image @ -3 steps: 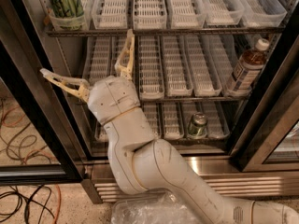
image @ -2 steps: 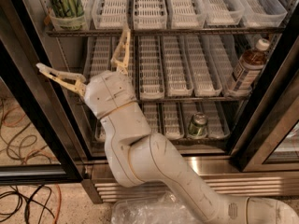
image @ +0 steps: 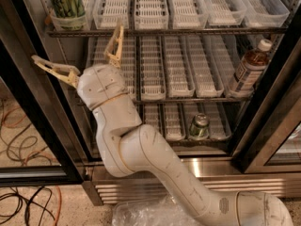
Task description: Pick green can from top shelf of fridge
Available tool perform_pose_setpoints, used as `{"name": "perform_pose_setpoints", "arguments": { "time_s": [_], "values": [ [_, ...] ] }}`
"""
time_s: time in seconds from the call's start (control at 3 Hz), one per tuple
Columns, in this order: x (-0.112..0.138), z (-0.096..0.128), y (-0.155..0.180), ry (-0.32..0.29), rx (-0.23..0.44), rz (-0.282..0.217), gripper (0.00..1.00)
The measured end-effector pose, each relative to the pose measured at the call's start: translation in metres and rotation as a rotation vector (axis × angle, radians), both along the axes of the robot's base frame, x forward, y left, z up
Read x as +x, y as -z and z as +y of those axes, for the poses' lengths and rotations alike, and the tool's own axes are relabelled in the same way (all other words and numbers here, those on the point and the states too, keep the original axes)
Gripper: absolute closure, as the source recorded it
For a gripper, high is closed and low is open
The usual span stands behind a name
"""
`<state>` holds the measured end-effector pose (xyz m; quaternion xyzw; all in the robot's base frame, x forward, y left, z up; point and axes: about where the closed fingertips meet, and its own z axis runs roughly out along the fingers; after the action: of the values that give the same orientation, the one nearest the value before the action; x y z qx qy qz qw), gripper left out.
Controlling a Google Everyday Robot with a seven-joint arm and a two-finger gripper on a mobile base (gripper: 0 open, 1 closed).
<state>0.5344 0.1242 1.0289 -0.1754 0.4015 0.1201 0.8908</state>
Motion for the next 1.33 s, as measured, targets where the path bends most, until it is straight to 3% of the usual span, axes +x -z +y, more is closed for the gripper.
{"name": "perform_pose_setpoints", "arguments": {
  "time_s": [0.33,1.0,1.33],
  "values": [
    [0.0019,0.0083,-0.0040,0.035,0.000,0.029,0.00],
    [0.0044,0.0166,0.0046,0.156,0.010,0.170,0.00],
    [0.0045,0.0165,0.0047,0.157,0.010,0.171,0.00]
  ]
}}
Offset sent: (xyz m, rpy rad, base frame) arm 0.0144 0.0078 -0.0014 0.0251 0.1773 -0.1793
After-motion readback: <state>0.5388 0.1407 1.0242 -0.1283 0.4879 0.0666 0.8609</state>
